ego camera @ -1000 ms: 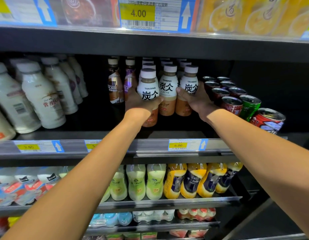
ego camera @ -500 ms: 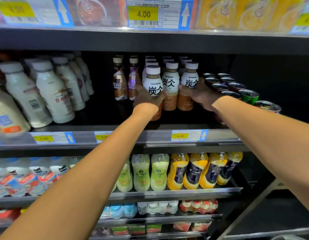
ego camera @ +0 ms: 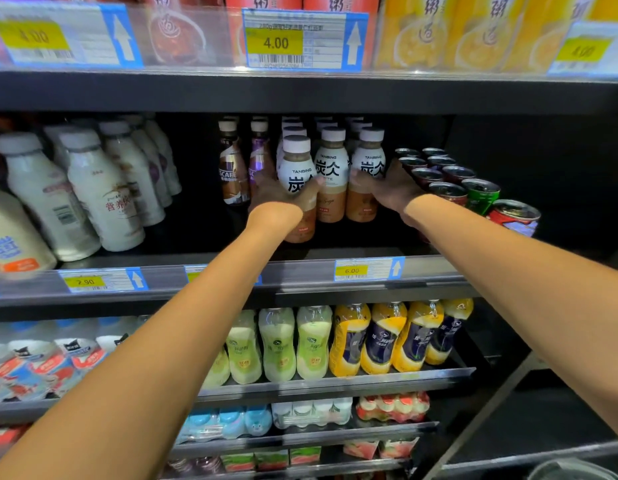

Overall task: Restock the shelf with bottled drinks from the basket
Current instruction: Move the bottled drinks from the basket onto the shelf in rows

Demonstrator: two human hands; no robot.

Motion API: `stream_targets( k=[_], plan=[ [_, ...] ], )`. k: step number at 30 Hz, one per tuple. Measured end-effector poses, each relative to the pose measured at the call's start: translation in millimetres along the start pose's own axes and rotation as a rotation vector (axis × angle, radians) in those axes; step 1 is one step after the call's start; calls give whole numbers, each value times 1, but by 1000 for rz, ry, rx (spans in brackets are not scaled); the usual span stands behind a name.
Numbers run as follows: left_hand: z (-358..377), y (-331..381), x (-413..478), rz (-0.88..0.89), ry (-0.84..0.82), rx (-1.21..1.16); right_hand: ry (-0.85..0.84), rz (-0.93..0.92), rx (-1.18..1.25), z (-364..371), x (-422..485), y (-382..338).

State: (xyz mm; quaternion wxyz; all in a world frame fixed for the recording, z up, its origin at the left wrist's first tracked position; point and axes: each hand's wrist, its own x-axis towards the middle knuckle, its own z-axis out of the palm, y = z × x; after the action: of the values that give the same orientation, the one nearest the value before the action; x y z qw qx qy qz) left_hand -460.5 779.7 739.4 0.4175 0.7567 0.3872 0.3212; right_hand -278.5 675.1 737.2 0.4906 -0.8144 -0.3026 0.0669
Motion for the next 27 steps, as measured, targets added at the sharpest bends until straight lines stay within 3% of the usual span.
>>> stream_targets(
  k=[4, 6, 11, 15, 18, 21, 24, 27],
  plan=[
    [-20, 2, -30, 24, 13, 178, 16, -125, -486, -25, -63, -22],
    [-23, 11, -53, 142, -16, 271, -18, -218, -641, -42, -102, -22],
    [-1, 47, -120, 482, -131, 457, 75, -370, -939, -88, -185, -7],
    [45, 79, -180, 791, -282, 563, 106, -201, -1100, -149, -255, 12],
    [94, 99, -227, 1080, -296, 549, 167, -64, -1177, -194, -299, 46],
    [155, 111, -272, 1224, -468, 527, 194, 131, -1185, -243, -339, 96],
    [224, 130, -312, 1414, -487, 495, 184, 316, -1194, -292, -375, 147],
    [304, 142, -354, 1472, -768, 640, 152, 494, -1226, -337, -405, 201]
  ],
)
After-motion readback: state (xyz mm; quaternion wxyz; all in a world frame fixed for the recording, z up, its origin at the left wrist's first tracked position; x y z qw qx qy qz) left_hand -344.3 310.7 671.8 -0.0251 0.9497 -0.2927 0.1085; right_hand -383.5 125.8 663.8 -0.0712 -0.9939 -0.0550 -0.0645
